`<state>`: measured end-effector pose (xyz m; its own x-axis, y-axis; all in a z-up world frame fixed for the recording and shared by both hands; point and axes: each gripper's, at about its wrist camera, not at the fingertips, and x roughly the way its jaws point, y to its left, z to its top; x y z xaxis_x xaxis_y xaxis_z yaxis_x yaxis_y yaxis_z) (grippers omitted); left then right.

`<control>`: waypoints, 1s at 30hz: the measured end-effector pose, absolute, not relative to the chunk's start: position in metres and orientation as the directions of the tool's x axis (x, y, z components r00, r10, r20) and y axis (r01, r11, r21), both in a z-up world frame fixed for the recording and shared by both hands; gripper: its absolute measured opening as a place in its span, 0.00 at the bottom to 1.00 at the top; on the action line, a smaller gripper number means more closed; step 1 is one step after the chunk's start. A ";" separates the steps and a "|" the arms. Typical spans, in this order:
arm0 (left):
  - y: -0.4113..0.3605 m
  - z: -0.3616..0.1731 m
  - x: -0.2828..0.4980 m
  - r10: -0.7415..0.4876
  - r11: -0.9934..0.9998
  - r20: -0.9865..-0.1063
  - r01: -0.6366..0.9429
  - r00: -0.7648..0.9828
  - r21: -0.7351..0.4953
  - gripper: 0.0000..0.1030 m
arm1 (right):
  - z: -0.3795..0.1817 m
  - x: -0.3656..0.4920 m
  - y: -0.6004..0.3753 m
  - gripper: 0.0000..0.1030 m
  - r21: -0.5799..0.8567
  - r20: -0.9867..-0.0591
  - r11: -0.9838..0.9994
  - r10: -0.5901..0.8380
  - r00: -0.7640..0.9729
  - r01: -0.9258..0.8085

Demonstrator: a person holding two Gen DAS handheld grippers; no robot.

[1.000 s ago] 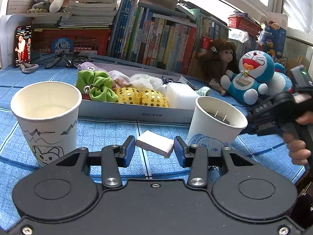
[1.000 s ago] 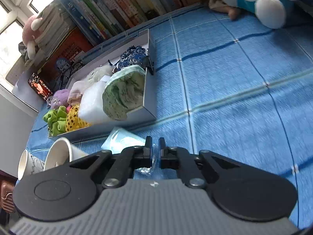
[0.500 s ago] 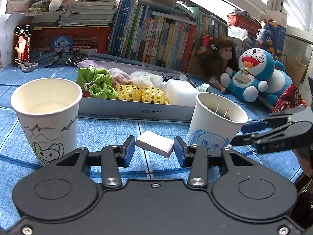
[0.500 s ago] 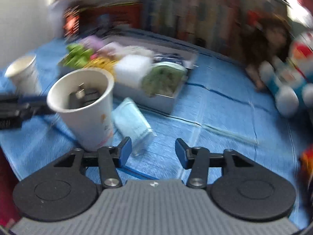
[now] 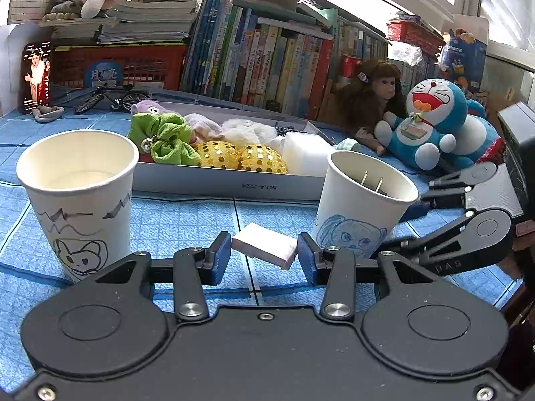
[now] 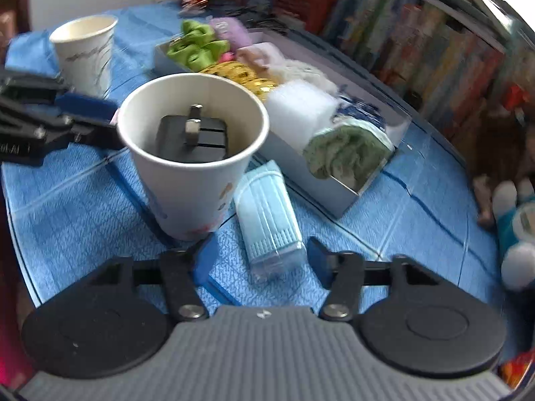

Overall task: Organize soft objects
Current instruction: 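Hold the white block in the left tool while the right tool lifts the mask packet, then carry the white block in the left tool while the right tool carries the mask packet over the tray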

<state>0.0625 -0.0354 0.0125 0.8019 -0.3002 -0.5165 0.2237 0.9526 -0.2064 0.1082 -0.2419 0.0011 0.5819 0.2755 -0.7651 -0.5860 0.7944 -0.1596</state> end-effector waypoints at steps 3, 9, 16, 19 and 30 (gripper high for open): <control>-0.036 0.012 0.063 -0.306 0.951 -0.515 0.227 0.801 -0.212 0.40 | -0.002 0.093 -0.242 0.32 -0.117 -0.744 0.838 0.282 0.606 -0.533; -0.035 0.012 0.063 -0.308 0.950 -0.513 0.227 0.801 -0.216 0.40 | -0.005 0.060 -0.230 0.19 -0.103 -0.697 0.903 0.234 0.677 -0.418; -0.033 0.014 0.060 -0.315 0.947 -0.502 0.230 0.806 -0.224 0.40 | -0.003 0.050 -0.238 0.15 -0.024 -0.649 0.977 0.145 0.747 -0.210; -0.032 0.016 0.058 -0.318 0.946 -0.498 0.236 0.807 -0.221 0.40 | -0.001 0.048 -0.243 0.15 -0.008 -0.645 0.983 0.136 0.752 -0.185; -0.029 0.053 0.061 -0.331 0.941 -0.438 0.260 0.836 -0.215 0.40 | 0.034 0.043 -0.250 0.15 -0.016 -0.564 0.991 0.103 0.819 -0.136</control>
